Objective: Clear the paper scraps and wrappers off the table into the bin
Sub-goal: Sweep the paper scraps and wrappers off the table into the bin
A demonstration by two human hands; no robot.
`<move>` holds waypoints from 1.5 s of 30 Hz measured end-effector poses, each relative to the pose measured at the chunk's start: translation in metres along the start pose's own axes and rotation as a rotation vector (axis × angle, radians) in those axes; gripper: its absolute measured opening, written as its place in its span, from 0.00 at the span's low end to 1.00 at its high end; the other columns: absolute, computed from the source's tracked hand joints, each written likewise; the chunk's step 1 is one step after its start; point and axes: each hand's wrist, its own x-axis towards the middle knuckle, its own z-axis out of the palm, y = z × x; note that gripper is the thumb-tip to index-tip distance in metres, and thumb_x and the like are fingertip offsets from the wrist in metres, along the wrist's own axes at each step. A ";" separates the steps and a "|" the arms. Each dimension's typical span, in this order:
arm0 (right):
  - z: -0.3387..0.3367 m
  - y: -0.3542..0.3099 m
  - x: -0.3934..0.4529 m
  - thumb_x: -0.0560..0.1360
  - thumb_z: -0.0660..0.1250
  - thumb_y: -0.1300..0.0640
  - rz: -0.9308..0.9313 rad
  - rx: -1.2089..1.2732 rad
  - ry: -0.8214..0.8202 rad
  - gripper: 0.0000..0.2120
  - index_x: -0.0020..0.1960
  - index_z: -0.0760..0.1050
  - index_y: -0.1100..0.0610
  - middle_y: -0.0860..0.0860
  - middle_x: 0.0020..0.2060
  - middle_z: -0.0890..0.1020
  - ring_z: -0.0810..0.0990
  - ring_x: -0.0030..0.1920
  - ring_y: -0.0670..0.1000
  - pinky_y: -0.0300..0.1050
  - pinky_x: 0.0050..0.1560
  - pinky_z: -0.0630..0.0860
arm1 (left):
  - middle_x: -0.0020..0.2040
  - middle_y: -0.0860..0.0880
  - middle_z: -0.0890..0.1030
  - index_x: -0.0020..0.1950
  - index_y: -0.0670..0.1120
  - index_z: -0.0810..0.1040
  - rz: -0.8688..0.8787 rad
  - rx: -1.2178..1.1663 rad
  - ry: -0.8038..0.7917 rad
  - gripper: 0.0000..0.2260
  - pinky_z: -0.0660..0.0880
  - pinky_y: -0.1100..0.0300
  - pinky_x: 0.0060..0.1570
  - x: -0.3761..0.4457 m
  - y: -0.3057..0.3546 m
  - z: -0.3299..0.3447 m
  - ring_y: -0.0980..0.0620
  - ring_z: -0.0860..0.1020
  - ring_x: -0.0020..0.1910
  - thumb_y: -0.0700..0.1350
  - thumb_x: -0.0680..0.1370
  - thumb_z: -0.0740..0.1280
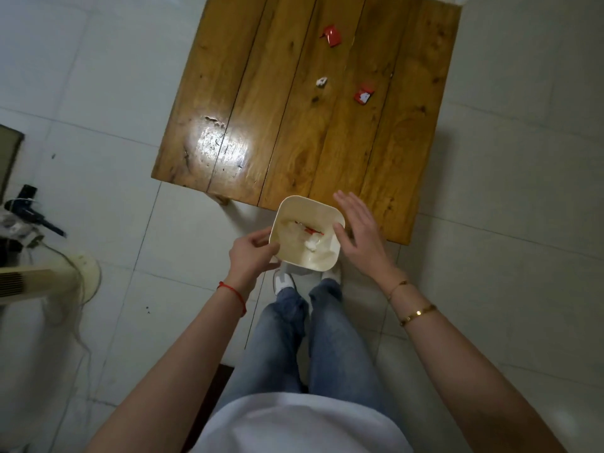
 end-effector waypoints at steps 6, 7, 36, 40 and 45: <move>-0.053 -0.001 -0.027 0.82 0.60 0.55 0.063 0.027 0.105 0.23 0.77 0.63 0.54 0.51 0.76 0.65 0.56 0.77 0.48 0.50 0.77 0.53 | 0.52 0.47 0.82 0.64 0.44 0.77 0.052 0.052 -0.042 0.21 0.83 0.56 0.38 -0.038 0.032 0.030 0.52 0.82 0.45 0.34 0.71 0.68; -0.062 0.004 -0.031 0.82 0.59 0.54 0.067 0.023 0.116 0.23 0.77 0.63 0.54 0.50 0.76 0.66 0.55 0.77 0.46 0.50 0.77 0.53 | 0.51 0.48 0.82 0.65 0.43 0.77 0.054 0.063 -0.056 0.22 0.83 0.57 0.38 -0.044 0.035 0.038 0.53 0.82 0.45 0.34 0.71 0.67; -0.355 0.195 -0.021 0.83 0.57 0.53 -0.213 -0.171 -0.135 0.24 0.78 0.61 0.55 0.51 0.77 0.64 0.56 0.79 0.50 0.46 0.79 0.55 | 0.56 0.38 0.81 0.67 0.42 0.74 -0.032 -0.183 0.054 0.22 0.83 0.54 0.39 -0.135 0.095 0.359 0.44 0.83 0.40 0.33 0.73 0.67; -0.372 0.203 0.014 0.83 0.56 0.53 -0.238 -0.181 -0.152 0.24 0.78 0.61 0.56 0.51 0.77 0.65 0.57 0.79 0.50 0.47 0.79 0.55 | 0.57 0.40 0.81 0.67 0.43 0.73 -0.038 -0.215 0.068 0.22 0.83 0.51 0.44 -0.123 0.121 0.377 0.43 0.83 0.46 0.35 0.74 0.68; -0.388 0.210 0.070 0.83 0.57 0.53 -0.284 -0.197 -0.188 0.24 0.78 0.61 0.56 0.51 0.77 0.65 0.57 0.79 0.50 0.45 0.78 0.54 | 0.58 0.43 0.78 0.67 0.45 0.73 -0.073 -0.282 0.088 0.21 0.83 0.59 0.36 -0.096 0.158 0.391 0.43 0.82 0.52 0.35 0.75 0.68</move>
